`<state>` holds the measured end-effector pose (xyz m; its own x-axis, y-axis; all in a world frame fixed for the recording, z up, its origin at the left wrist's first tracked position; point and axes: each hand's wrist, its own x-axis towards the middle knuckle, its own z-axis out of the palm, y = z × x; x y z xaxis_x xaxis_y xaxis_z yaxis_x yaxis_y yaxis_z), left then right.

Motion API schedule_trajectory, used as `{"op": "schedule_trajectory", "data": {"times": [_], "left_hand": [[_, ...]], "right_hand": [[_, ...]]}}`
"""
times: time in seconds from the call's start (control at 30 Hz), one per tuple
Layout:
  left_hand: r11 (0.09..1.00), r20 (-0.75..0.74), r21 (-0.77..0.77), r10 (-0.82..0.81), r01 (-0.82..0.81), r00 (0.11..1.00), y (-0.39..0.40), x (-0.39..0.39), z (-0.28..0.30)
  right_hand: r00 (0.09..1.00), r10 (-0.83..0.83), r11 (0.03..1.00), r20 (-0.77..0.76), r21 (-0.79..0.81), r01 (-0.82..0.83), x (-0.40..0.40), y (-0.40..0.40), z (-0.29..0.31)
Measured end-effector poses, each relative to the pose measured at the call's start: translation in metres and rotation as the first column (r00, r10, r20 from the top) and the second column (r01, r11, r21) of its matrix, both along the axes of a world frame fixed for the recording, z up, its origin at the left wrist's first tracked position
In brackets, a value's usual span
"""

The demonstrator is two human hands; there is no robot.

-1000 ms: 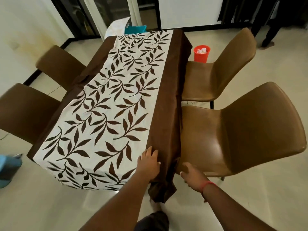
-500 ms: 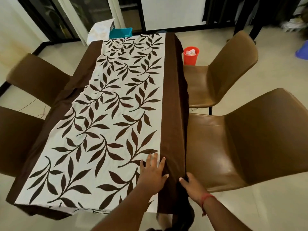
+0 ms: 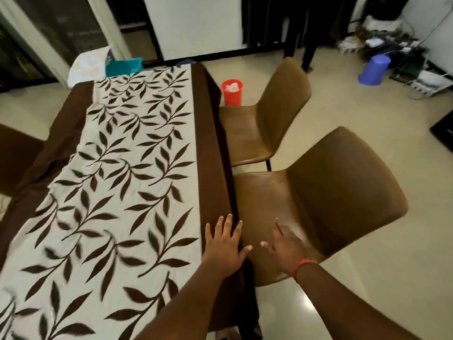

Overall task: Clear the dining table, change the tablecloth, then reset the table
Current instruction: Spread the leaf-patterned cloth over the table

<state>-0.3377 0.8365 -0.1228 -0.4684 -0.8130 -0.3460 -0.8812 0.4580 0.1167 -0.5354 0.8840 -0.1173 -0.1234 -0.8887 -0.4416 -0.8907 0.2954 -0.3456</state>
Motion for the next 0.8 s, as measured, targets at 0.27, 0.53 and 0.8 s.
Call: {"op": "schedule_trajectory", "data": {"times": [0.27, 0.53, 0.8], "left_hand": [[0.988, -0.102, -0.09, -0.136, 0.127, 0.985, 0.016, -0.225, 0.044], [0.94, -0.202, -0.261, -0.275, 0.219, 0.94, 0.053, -0.491, 0.094], [0.916, -0.133, -0.229, -0.366, 0.33, 0.921, 0.046, -0.641, 0.095]], "right_hand": [[0.982, -0.065, 0.974, -0.178, -0.225, 0.024, -0.19, 0.048, 0.052], [0.912, -0.288, 0.92, -0.292, -0.35, 0.178, -0.442, 0.118, 0.102], [0.884, -0.413, 0.902, -0.218, -0.233, 0.364, -0.593, 0.143, 0.092]]}}
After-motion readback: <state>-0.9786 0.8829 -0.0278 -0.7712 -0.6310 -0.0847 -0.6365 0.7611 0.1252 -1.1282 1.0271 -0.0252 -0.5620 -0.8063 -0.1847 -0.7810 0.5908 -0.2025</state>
